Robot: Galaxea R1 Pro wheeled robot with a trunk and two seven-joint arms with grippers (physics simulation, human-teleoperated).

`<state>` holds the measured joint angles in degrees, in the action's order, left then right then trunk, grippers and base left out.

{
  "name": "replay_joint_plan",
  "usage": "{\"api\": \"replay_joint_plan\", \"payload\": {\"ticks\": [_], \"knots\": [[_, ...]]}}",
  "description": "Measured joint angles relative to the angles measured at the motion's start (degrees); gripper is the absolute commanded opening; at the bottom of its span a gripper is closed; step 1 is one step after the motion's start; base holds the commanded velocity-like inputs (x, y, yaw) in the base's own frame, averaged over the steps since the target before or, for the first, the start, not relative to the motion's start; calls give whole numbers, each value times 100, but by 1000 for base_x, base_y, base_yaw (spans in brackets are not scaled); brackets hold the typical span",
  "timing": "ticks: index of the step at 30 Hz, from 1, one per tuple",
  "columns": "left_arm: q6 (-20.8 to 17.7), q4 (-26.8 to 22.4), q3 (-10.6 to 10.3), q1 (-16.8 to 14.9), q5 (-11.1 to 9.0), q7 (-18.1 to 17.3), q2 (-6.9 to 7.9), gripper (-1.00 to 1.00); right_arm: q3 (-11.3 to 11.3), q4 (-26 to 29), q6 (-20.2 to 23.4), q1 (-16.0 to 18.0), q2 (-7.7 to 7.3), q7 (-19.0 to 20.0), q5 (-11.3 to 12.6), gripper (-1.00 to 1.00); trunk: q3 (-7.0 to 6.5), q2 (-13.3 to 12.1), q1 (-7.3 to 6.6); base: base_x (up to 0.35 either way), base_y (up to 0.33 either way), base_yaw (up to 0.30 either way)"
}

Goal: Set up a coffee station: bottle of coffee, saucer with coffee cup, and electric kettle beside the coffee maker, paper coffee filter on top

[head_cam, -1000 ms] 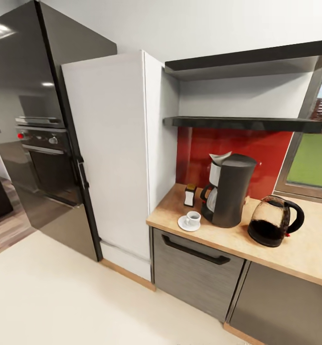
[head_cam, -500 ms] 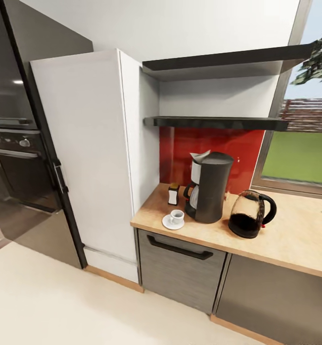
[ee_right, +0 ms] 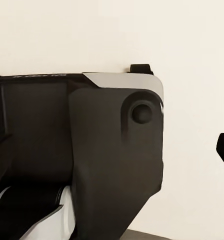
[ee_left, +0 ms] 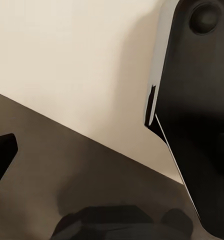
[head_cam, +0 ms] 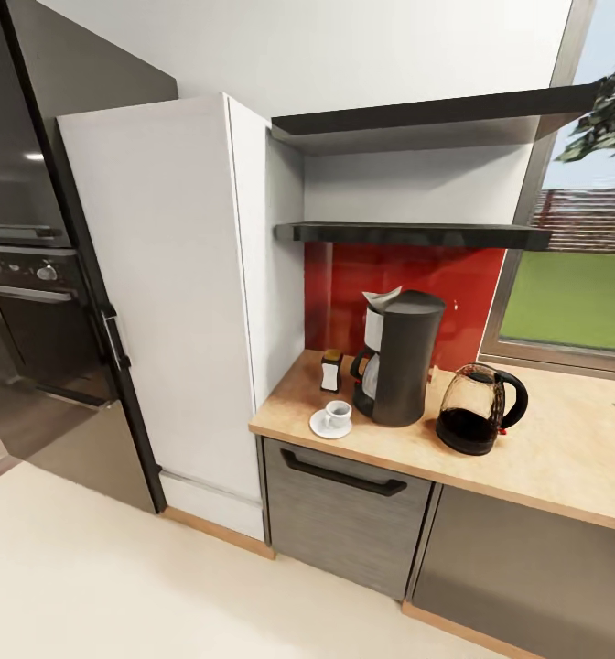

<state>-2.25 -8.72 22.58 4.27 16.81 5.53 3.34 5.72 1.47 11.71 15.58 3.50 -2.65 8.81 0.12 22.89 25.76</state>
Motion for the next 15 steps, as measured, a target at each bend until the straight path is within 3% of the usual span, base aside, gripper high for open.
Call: {"api": "replay_joint_plan", "payload": {"ticks": [15], "knots": [[-6,0,13,-8,0,8,12,100,0,22,-89,0,-37,0,-9,100,0,0,0,0,0,0]]}}
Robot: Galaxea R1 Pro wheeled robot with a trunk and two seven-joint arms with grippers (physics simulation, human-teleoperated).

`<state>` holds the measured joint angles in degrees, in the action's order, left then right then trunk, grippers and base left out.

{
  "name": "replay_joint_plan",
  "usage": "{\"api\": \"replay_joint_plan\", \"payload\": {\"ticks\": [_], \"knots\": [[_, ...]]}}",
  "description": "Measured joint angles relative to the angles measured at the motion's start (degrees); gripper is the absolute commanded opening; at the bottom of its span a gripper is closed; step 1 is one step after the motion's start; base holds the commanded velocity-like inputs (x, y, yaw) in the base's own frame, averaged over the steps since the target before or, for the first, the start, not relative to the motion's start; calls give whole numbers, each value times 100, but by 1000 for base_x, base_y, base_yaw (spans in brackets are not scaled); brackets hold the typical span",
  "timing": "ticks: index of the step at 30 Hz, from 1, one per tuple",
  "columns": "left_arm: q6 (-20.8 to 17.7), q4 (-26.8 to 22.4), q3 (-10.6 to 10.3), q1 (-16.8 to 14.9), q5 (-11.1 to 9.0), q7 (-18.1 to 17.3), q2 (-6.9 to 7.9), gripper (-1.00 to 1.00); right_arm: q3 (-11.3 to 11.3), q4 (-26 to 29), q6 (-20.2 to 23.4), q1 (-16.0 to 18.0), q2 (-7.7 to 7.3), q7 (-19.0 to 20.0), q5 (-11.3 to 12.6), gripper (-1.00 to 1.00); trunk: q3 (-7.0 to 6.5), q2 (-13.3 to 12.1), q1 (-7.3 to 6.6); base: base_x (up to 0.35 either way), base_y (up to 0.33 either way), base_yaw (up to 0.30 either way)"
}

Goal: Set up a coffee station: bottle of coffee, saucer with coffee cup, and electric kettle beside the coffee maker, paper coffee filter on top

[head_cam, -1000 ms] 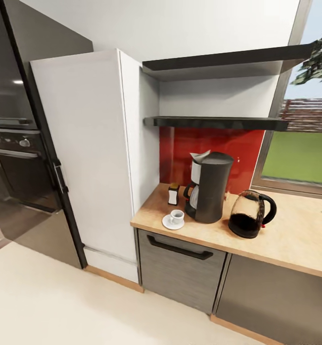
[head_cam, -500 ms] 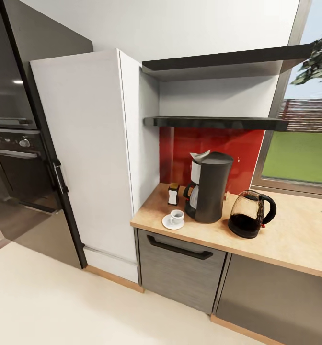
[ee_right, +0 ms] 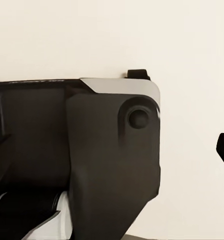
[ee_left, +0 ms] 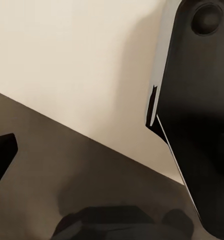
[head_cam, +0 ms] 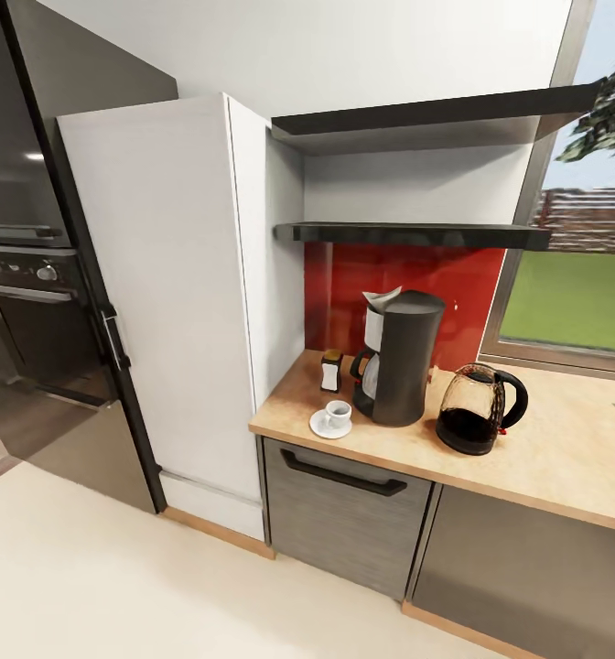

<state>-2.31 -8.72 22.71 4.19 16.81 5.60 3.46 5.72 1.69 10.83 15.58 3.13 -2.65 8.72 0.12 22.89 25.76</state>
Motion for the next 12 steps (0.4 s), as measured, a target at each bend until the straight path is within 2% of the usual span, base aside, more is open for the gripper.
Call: {"api": "replay_joint_plan", "payload": {"ticks": [2,8,12], "knots": [[0,0,7,0,0,1,4,100,7,-1,-158,0,-3,0,0,100,0,0,0,0,0,0],[0,0,18,-1,0,-7,-5,100,4,7,-1109,-3,-5,-5,0,100,0,0,0,0,0,0],[0,0,12,-1,0,-2,-8,100,10,8,-1214,-3,-7,-7,1,100,0,0,0,0,0,0]]}}
